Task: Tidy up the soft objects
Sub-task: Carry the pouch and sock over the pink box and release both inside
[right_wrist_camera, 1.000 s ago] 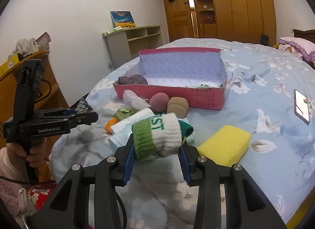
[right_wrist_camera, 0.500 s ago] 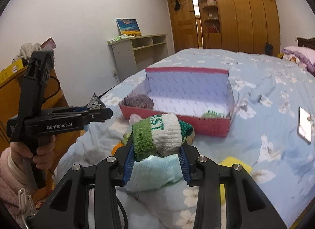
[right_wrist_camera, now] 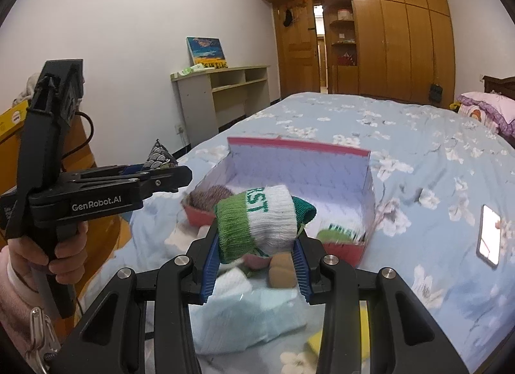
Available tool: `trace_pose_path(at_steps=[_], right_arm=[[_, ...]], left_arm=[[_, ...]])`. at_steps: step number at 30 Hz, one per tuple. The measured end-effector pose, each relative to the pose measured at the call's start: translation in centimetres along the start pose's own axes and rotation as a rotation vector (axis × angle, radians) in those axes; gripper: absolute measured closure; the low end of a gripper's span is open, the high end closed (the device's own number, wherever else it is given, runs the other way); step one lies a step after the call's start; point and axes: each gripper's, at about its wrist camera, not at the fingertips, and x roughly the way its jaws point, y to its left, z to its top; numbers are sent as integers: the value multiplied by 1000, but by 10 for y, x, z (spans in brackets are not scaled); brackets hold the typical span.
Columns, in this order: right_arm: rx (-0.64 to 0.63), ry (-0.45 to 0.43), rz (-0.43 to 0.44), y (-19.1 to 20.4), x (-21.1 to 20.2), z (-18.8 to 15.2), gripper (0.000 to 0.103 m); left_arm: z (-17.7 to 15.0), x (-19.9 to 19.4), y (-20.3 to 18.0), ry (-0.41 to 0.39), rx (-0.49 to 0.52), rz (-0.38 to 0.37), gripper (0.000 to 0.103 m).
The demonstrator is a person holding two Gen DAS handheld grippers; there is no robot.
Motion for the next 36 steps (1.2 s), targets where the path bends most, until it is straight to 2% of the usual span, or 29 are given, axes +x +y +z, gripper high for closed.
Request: trace_pose_path(at_steps=[8, 16, 28, 36], right_arm=[[53, 6, -14, -20, 20, 28, 62], [91, 18, -56, -41, 50, 49, 62], [140, 64, -94, -69, 99, 35, 62], [193, 106, -124, -92, 127, 19, 62]], left_arm=[[26, 13, -5, -20, -5, 4, 60], [37, 44, -4, 23, -36, -3, 60], [13, 105, -7, 122, -41, 9, 60], [-2, 129, -4, 161, -35, 29, 60]])
